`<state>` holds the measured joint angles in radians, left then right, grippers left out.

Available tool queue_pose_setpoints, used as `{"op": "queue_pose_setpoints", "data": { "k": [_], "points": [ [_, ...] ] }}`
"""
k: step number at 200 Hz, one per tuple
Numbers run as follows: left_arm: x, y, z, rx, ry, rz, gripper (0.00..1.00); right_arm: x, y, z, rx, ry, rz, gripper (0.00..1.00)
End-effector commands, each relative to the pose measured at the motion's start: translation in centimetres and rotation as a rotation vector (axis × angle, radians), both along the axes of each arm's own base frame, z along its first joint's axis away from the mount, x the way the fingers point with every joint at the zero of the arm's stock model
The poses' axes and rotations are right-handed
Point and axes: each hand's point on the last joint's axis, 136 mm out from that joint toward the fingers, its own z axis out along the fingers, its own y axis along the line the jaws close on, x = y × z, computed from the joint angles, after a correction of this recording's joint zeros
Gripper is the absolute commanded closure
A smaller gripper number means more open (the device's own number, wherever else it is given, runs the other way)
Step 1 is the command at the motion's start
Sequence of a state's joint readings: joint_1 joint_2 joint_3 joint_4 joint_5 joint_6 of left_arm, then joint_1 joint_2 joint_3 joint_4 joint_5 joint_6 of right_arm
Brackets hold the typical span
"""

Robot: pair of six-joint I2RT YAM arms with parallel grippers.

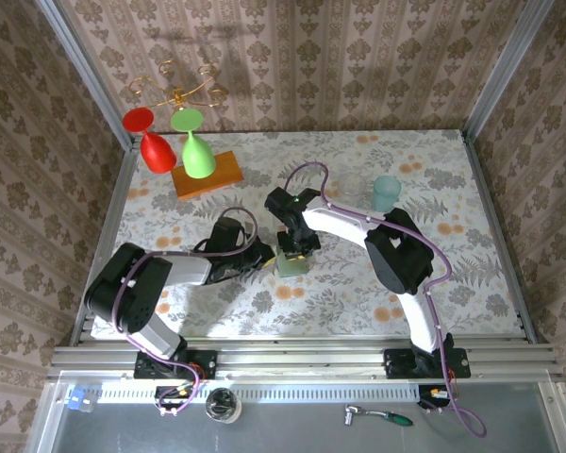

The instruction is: Take the credit cards out of the card holder

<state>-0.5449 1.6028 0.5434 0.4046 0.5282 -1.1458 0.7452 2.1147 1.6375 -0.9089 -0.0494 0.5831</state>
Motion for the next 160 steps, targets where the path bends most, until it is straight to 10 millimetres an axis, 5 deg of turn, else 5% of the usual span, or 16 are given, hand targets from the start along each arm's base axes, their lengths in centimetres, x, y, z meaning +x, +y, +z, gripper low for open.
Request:
{"op": "queue_pose_setpoints", "data": {
  "k": [1, 80, 160],
  "points": [
    [0.5, -1.3, 1.1, -0.031, -0.013, -0.033, 1.00, -0.6, -0.4, -1.5, -0.042, 0.031, 0.009, 0.81],
    [0.4, -3.2, 0.2, -0.006, 0.033, -0.123, 1.00, -0.8, -0.7, -1.8, -0.046, 0.028, 0.013, 0.97],
    [-1.6, -0.7, -5.0, 0.140, 0.186, -0.153, 1.00, -0.2, -3.6, -1.5, -0.201, -0.023, 0.032, 1.00]
  ]
}}
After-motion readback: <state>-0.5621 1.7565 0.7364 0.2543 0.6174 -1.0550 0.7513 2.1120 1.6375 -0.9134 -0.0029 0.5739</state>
